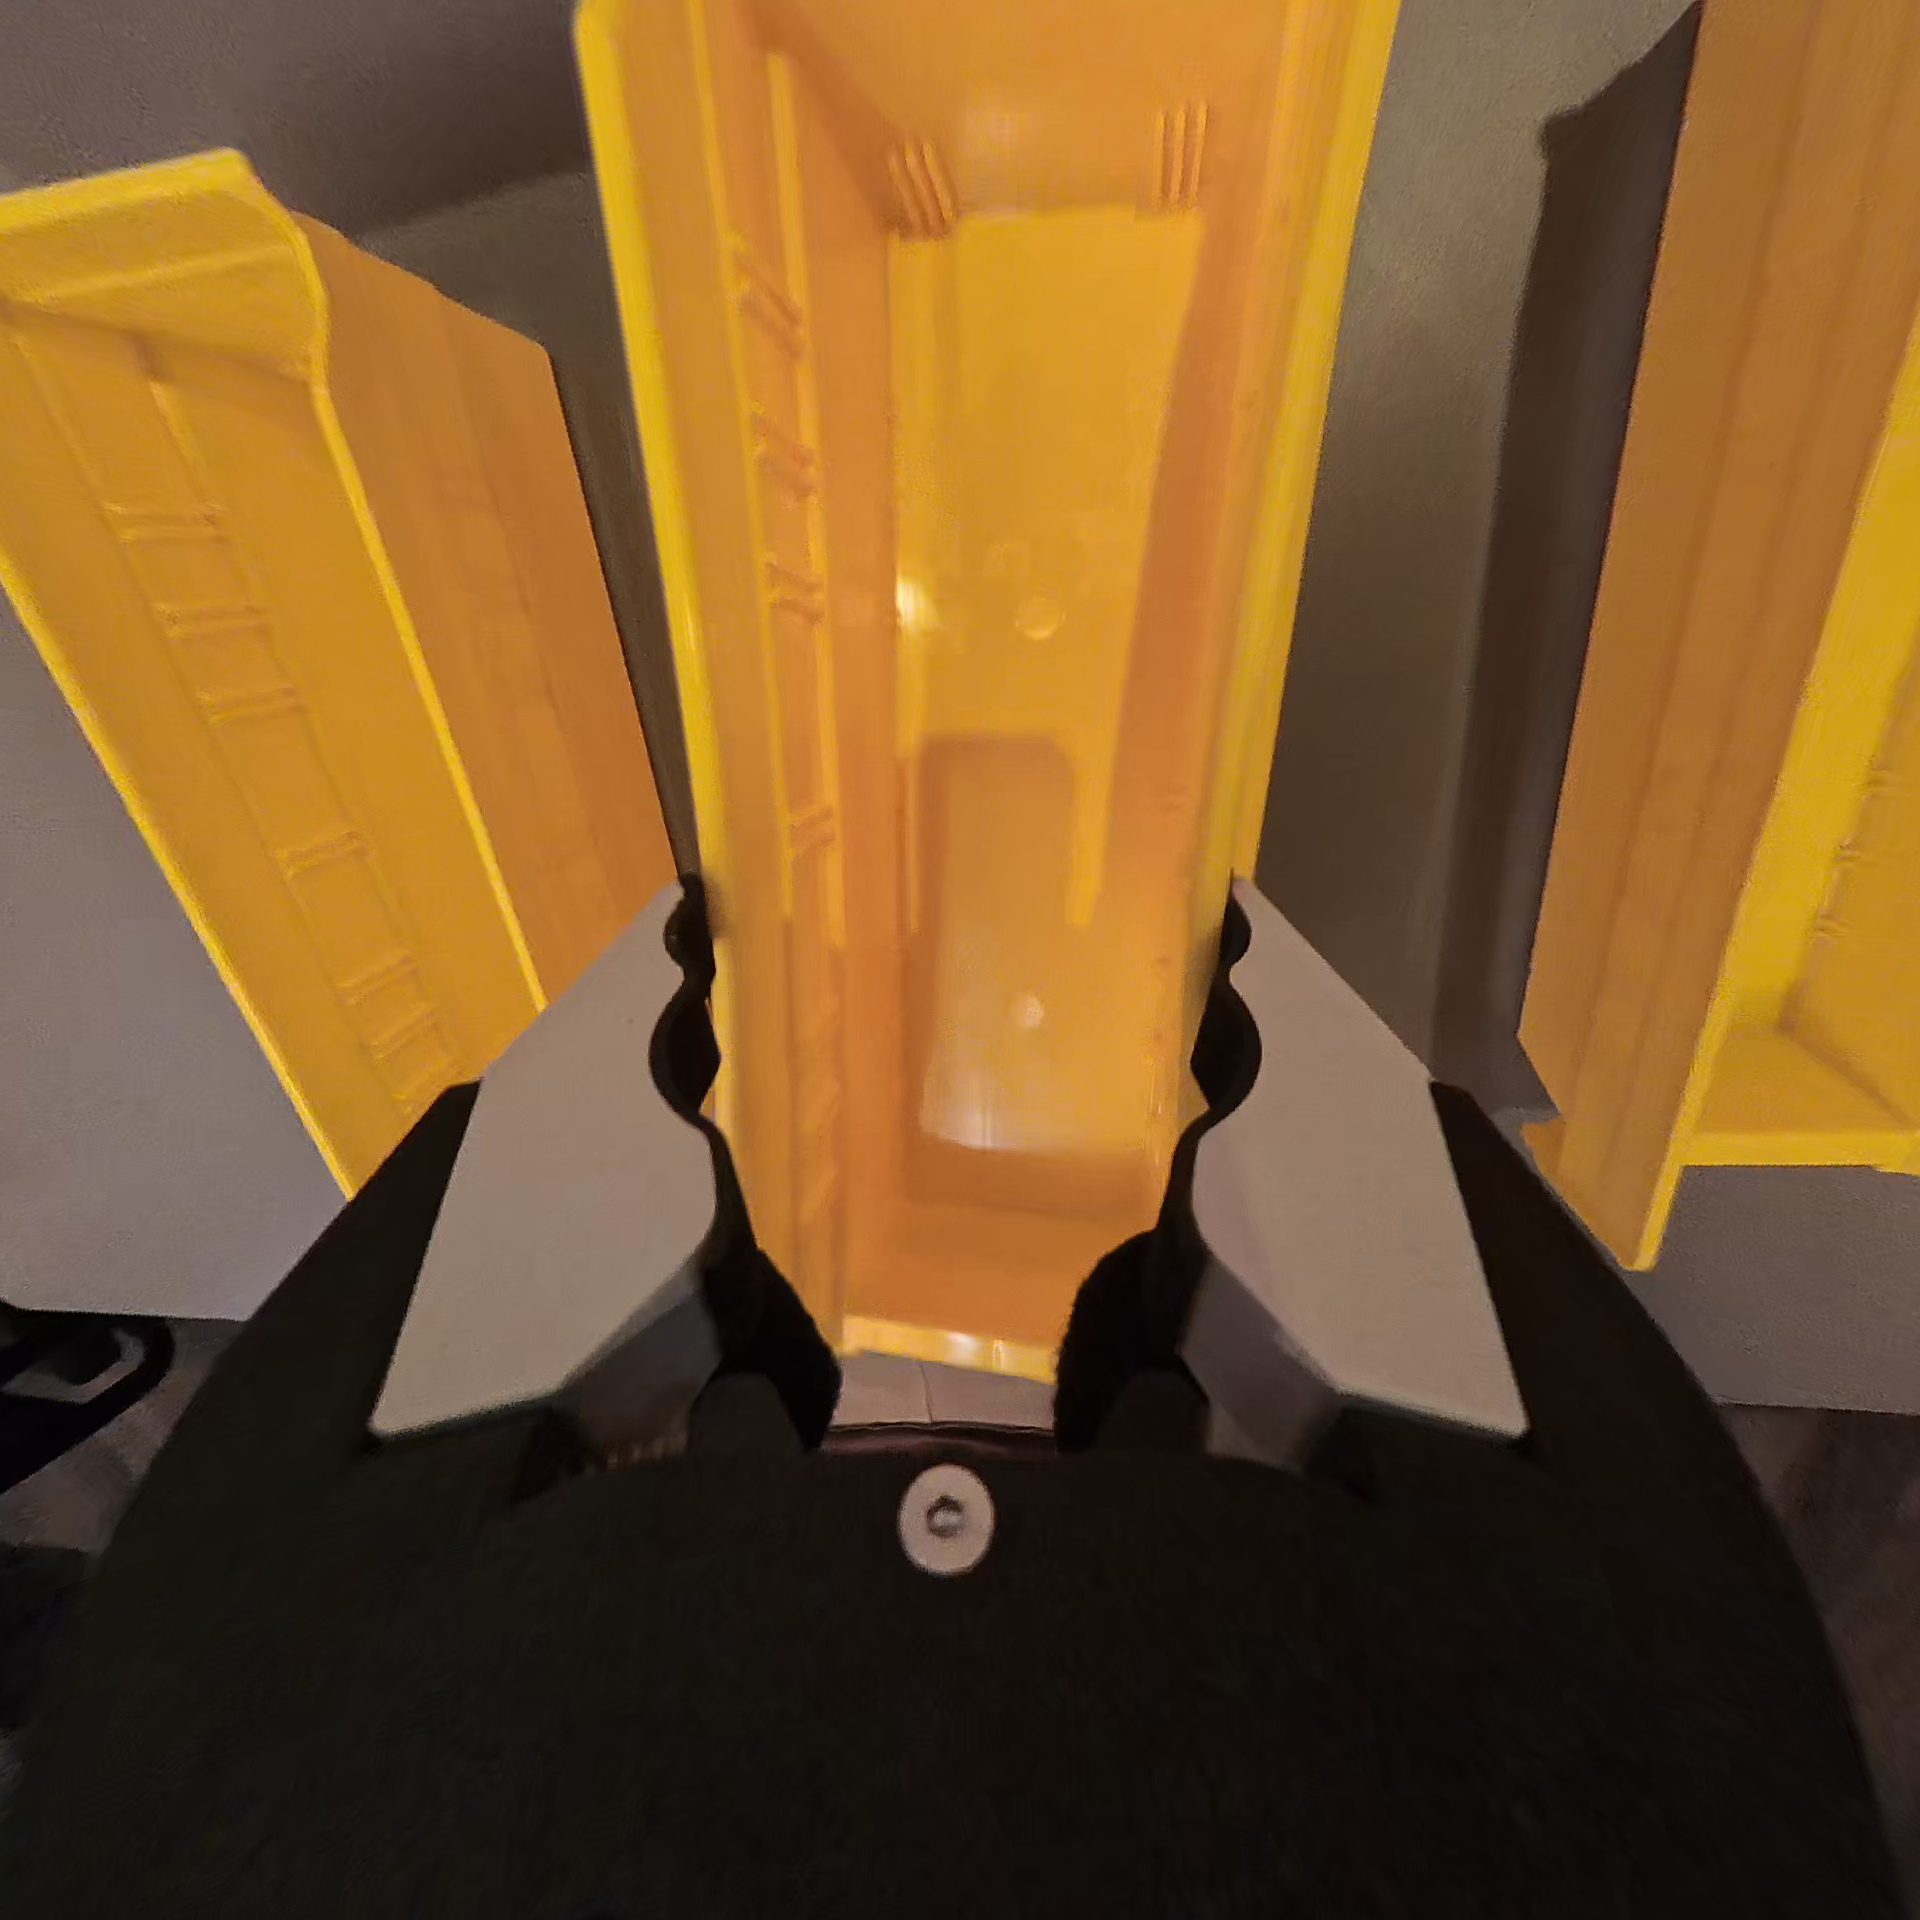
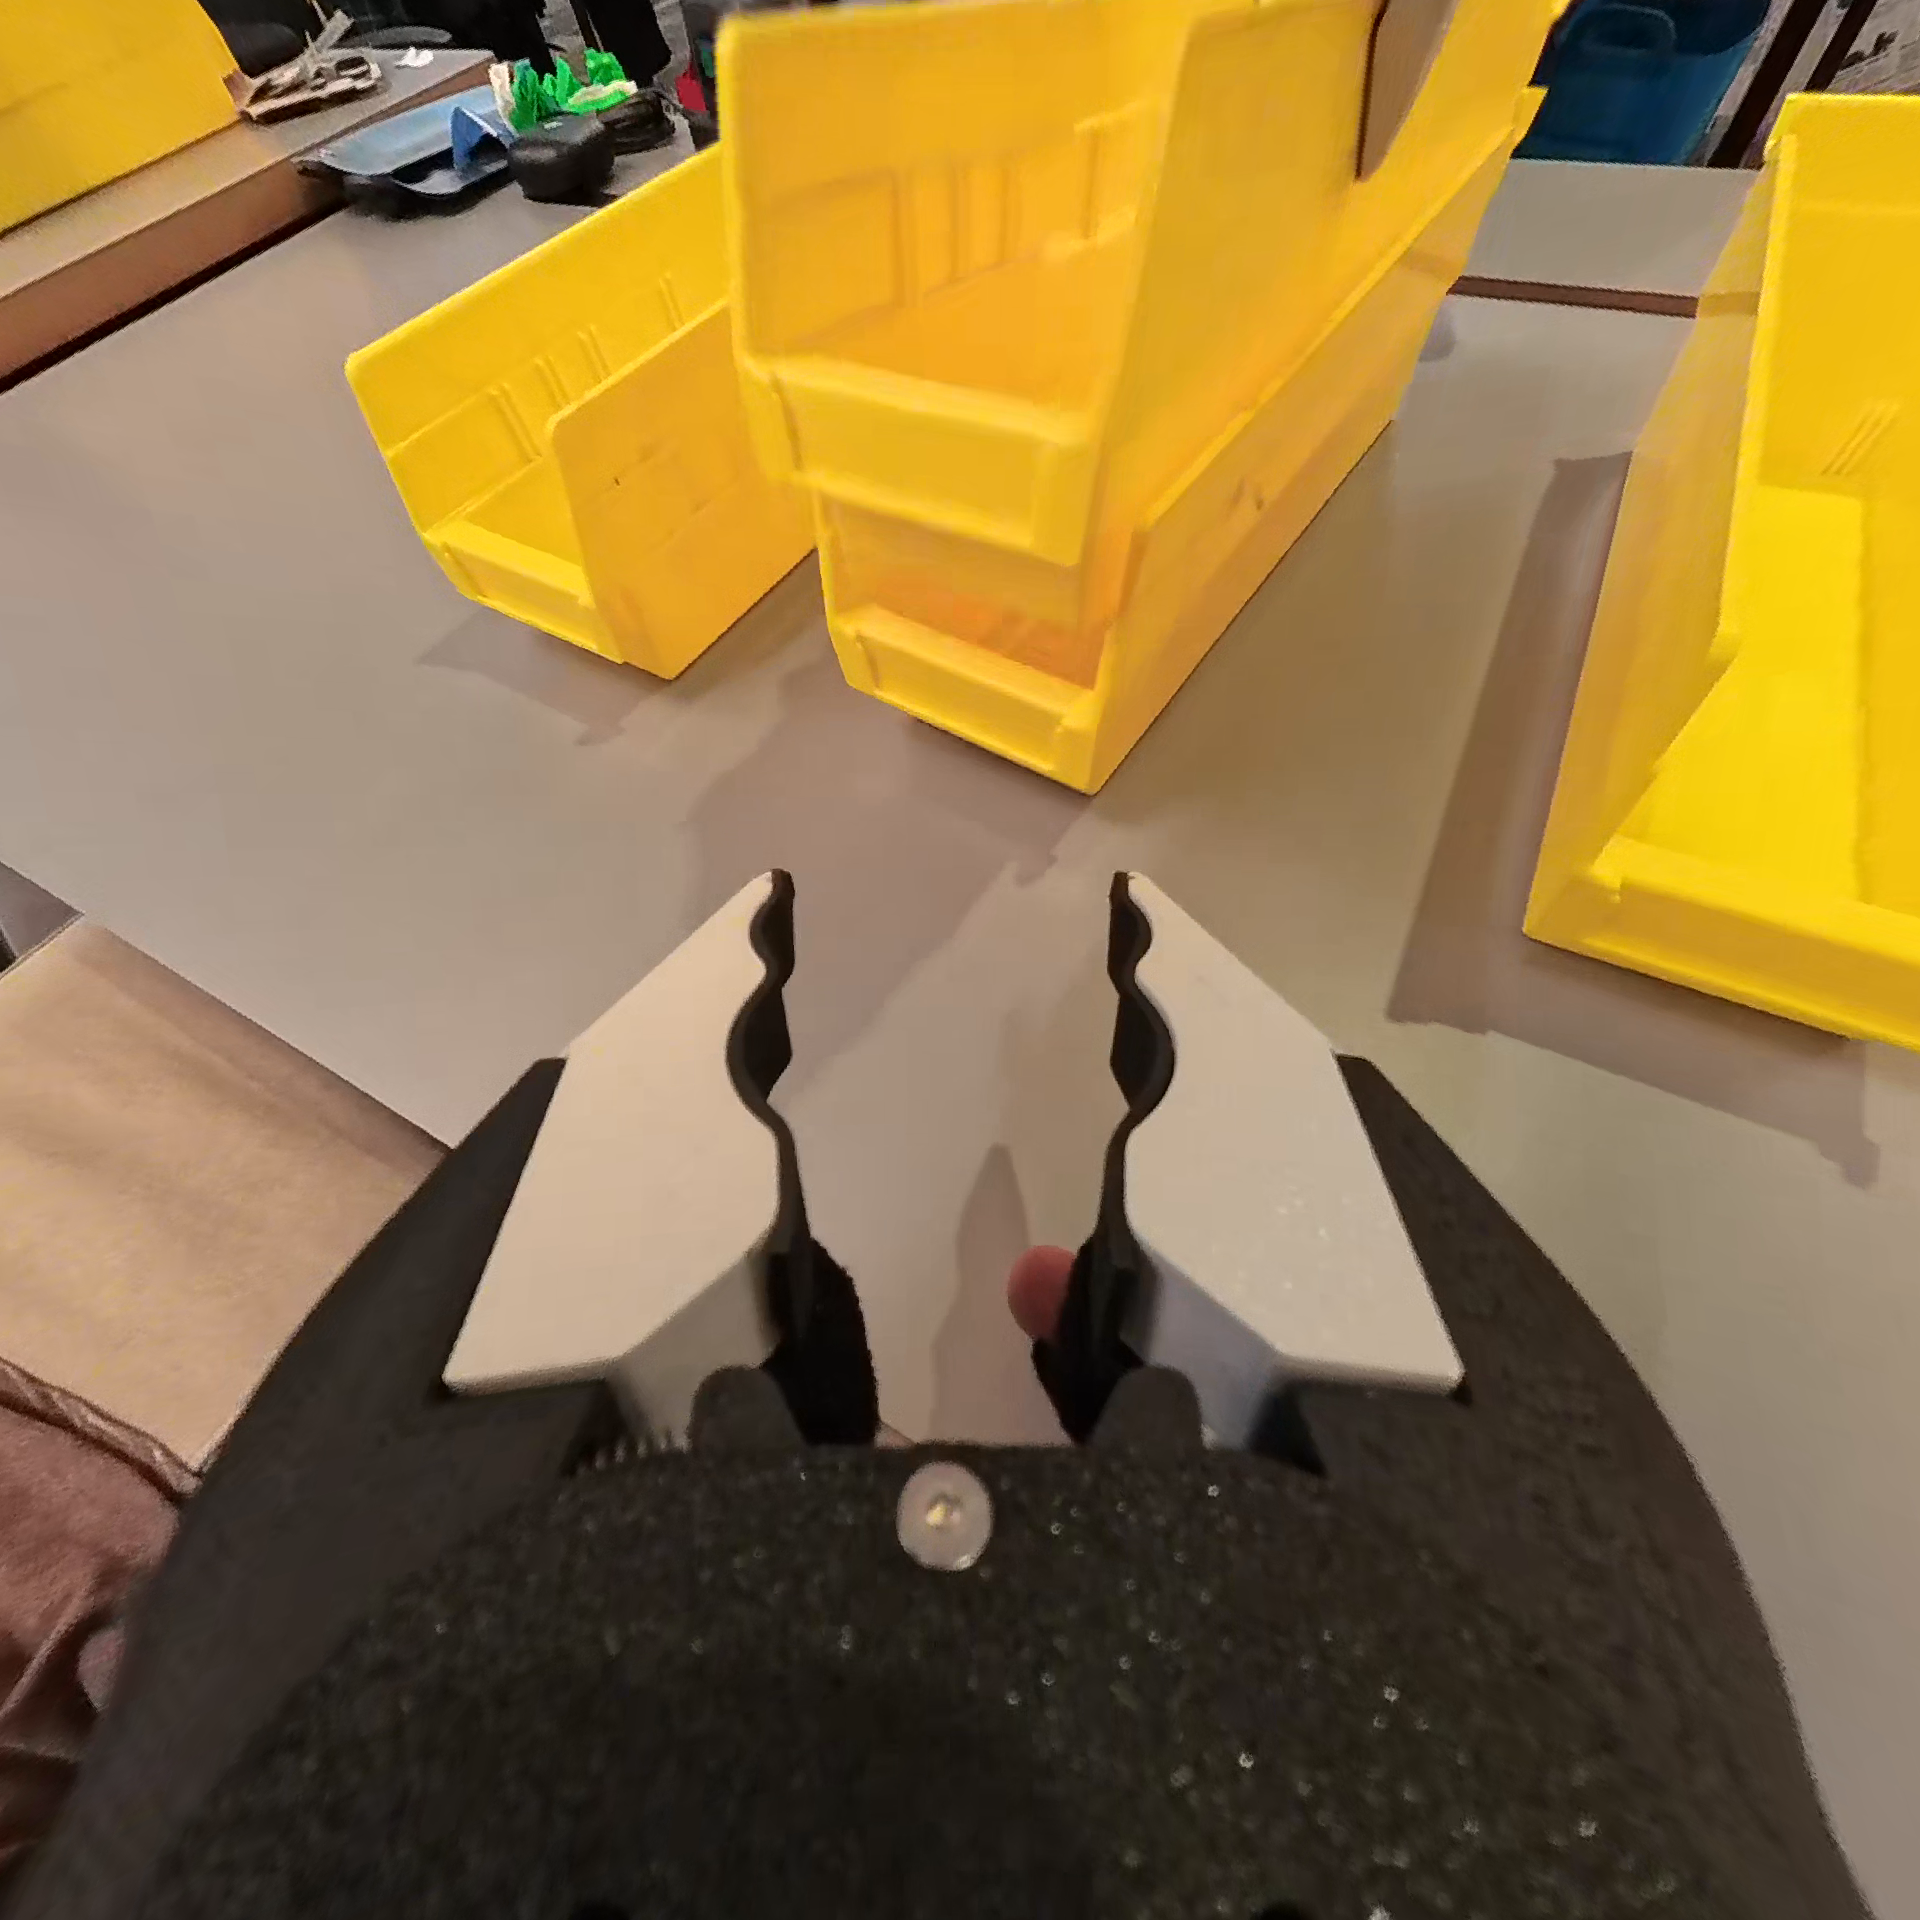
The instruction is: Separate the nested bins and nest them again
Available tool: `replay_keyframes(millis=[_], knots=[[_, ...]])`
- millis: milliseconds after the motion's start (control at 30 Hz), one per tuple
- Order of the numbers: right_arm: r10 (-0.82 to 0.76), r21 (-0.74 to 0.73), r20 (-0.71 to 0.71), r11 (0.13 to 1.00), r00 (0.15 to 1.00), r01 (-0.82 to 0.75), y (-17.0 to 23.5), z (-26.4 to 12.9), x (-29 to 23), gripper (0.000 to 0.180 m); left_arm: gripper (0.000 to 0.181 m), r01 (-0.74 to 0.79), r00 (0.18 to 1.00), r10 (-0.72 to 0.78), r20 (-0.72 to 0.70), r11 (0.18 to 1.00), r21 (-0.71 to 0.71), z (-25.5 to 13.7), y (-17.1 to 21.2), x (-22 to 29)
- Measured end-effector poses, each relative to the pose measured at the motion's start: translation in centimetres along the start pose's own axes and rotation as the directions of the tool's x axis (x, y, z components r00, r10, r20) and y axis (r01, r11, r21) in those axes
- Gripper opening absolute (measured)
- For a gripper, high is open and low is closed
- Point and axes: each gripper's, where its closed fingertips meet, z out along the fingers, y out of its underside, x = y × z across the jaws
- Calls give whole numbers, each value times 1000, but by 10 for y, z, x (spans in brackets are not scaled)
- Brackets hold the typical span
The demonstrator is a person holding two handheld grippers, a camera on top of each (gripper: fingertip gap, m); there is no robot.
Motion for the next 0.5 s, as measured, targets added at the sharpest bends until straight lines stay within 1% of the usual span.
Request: replay_keyframes(millis=[133,200,367,500], knots=[[-2,-9,-1,1000,1000,2,2,1,0,61,92,34,999,-33,-23,999,35,-11,-3,-6],[-5,-4,-2,1000,1000,5,1,0,0,61,92,42,999,-41,-26,998,54,-9,-2,-7],[-16,-10,0,1000,1000,16,2,1,-3,60,92,126,992,-123,-29,978,163,7,-9,-8],[-33,-22,-1,999,999,33,5,3,-5,60,95,155,988,-150,-41,974,166,10,-9,-4]])
